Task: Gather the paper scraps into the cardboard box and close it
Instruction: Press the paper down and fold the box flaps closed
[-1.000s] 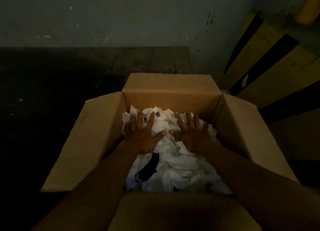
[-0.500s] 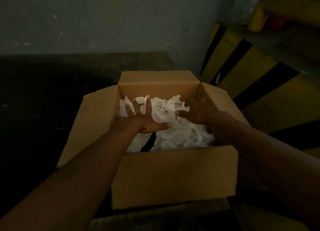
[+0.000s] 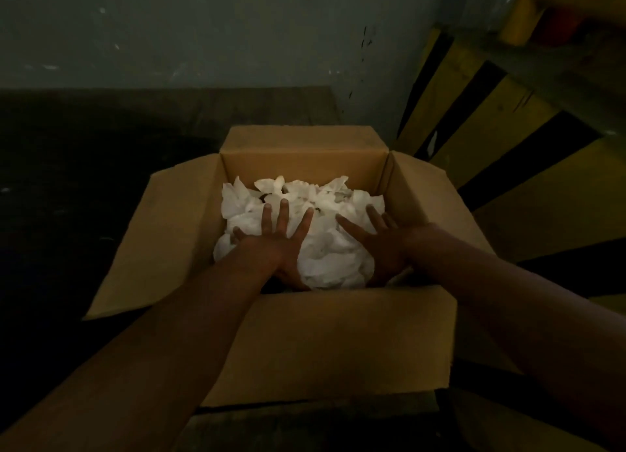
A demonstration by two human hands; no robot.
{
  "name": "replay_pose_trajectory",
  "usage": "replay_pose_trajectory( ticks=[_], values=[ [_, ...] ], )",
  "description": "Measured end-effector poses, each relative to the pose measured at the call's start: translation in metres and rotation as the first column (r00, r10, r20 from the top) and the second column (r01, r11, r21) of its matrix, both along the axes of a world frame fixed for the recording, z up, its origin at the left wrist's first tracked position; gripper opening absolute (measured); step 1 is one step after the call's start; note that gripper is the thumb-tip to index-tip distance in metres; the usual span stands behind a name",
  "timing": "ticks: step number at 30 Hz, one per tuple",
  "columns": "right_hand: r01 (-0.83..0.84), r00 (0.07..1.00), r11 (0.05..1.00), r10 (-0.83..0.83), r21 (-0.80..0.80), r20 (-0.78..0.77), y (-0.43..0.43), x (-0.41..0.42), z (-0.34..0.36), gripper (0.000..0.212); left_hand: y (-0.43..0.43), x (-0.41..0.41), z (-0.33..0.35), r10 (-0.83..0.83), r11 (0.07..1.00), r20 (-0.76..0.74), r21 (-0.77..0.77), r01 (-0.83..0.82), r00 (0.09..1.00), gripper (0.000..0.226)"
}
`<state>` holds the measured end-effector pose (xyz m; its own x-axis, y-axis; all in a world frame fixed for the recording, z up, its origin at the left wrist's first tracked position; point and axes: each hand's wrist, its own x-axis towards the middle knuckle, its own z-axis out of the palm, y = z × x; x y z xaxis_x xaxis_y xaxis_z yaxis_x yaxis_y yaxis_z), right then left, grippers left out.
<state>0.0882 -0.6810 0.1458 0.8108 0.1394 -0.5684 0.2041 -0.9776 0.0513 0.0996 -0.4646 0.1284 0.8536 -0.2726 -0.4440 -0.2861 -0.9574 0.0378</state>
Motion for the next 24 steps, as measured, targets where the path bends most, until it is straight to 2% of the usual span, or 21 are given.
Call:
replay_pose_trajectory(
  ticks=[3, 8, 12, 17, 21, 24],
  values=[
    [-0.040, 0.999, 0.999, 0.040, -0.010, -0.017, -0.002, 0.010, -0.011, 0.129, -0.007, 0.000, -0.016, 0.031, 0.999, 0.041, 0.021, -0.031, 0.999, 0.126],
    [-0.040, 0.998, 0.997, 0.037, -0.068, -0.052, -0.001, 0.034, -0.033, 0.136, -0.007, 0.018, -0.016, 0.052, 0.998, -0.071, 0.043, -0.049, 0.996, 0.148],
    [-0.040, 0.993, 0.994, 0.028, -0.106, -0.112, 0.001, 0.039, -0.043, 0.133, -0.011, 0.022, -0.021, 0.039, 0.999, -0.029, 0.031, -0.038, 0.999, 0.148],
    [-0.050, 0.989, 0.994, 0.037, -0.093, -0.145, -0.001, 0.047, -0.023, 0.140, -0.008, 0.025, -0.014, 0.045, 0.998, -0.075, 0.053, -0.041, 0.996, 0.150],
    [-0.035, 0.980, 0.999, 0.033, -0.009, -0.197, -0.006, 0.055, 0.006, 0.150, -0.004, 0.025, 0.006, 0.040, 0.998, -0.108, 0.058, -0.034, 0.993, 0.153],
    [-0.080, 0.980, 0.995, 0.070, -0.051, -0.187, -0.008, 0.051, 0.025, 0.155, 0.008, 0.024, 0.026, 0.024, 0.996, -0.101, 0.091, -0.015, 0.995, 0.156]
  ],
)
